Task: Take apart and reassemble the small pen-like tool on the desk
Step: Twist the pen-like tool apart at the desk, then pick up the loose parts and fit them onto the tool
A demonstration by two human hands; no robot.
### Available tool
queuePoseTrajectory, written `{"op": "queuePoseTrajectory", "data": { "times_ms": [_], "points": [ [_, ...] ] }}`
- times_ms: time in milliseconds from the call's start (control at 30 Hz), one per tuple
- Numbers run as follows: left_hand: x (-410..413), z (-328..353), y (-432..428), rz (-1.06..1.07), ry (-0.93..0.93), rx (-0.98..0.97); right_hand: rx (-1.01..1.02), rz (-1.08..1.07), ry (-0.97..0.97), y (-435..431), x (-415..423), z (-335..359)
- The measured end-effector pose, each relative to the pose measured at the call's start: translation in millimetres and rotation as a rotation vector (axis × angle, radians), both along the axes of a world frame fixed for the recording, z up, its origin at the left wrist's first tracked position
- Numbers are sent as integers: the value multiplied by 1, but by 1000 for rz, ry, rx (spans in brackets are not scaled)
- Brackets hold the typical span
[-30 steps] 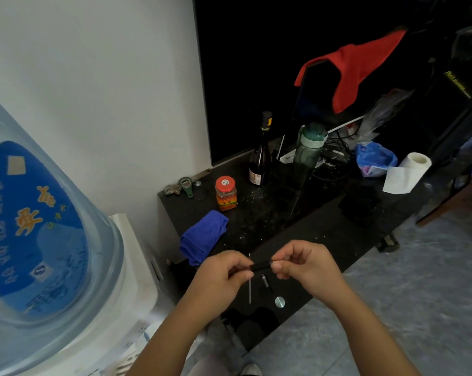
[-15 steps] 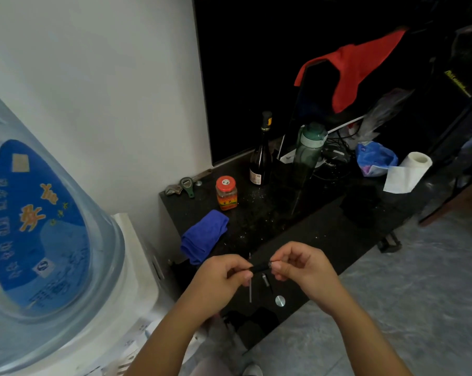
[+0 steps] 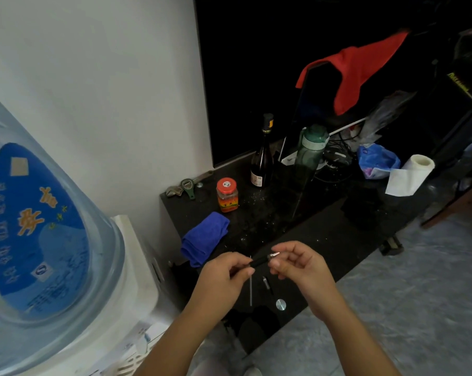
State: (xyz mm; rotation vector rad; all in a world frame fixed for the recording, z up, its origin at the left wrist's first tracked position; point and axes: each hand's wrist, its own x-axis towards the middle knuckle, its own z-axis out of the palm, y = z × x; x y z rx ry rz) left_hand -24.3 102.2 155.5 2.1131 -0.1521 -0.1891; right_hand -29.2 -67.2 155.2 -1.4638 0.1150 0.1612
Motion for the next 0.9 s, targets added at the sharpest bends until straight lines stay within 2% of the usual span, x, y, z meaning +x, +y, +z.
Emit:
{"op": "queuePoseTrajectory", "data": {
  "times_ms": [67, 233, 367, 633, 800, 900],
  "points": [
    [0, 0, 5, 4, 61, -19, -64, 21, 27, -1, 3, -11],
    [-1, 0, 17, 88, 142, -54, -434, -24, 205, -10, 17, -79],
    [-3, -2, 24, 139, 223, -106, -625, -3, 321, -9, 28, -128],
    [-11, 0, 33, 245, 306, -256, -989, 142, 387, 12, 43, -167],
    [-11, 0, 34, 249, 296, -243, -1119, 216, 333, 16, 43, -171],
    [-12, -1, 31, 244, 294, -270, -1085, 224, 393, 11, 40, -171]
  ]
}}
